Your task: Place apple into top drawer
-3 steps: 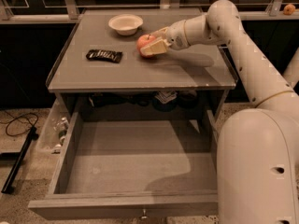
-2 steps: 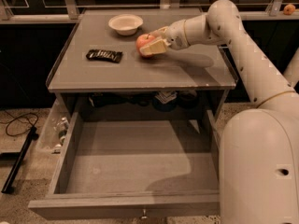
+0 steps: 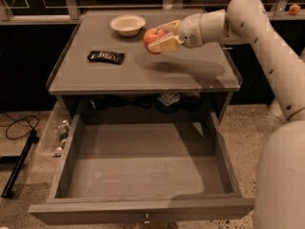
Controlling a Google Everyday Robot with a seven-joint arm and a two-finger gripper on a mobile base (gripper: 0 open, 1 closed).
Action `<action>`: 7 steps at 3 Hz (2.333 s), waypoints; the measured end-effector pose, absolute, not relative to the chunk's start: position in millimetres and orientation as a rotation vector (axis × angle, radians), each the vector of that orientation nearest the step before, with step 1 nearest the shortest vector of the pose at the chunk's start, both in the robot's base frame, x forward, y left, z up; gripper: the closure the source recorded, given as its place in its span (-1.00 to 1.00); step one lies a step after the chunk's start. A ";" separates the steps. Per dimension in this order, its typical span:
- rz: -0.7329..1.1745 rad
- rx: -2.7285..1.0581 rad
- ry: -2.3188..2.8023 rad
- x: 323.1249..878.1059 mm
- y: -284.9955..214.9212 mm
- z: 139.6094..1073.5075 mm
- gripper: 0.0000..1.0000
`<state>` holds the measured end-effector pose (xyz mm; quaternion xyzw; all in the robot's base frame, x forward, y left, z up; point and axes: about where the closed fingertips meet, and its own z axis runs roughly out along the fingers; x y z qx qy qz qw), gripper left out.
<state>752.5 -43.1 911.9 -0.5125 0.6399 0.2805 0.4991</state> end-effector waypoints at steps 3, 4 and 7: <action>0.560 -1.238 1.568 615.2 -104.1 915.9 1.00; 0.539 -1.237 1.621 574.1 -119.2 903.2 1.00; 0.581 -1.231 1.764 523.7 -126.0 828.7 1.00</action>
Offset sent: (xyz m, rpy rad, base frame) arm -0.1537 -0.0811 -0.0030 -0.0938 -0.0513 -0.0845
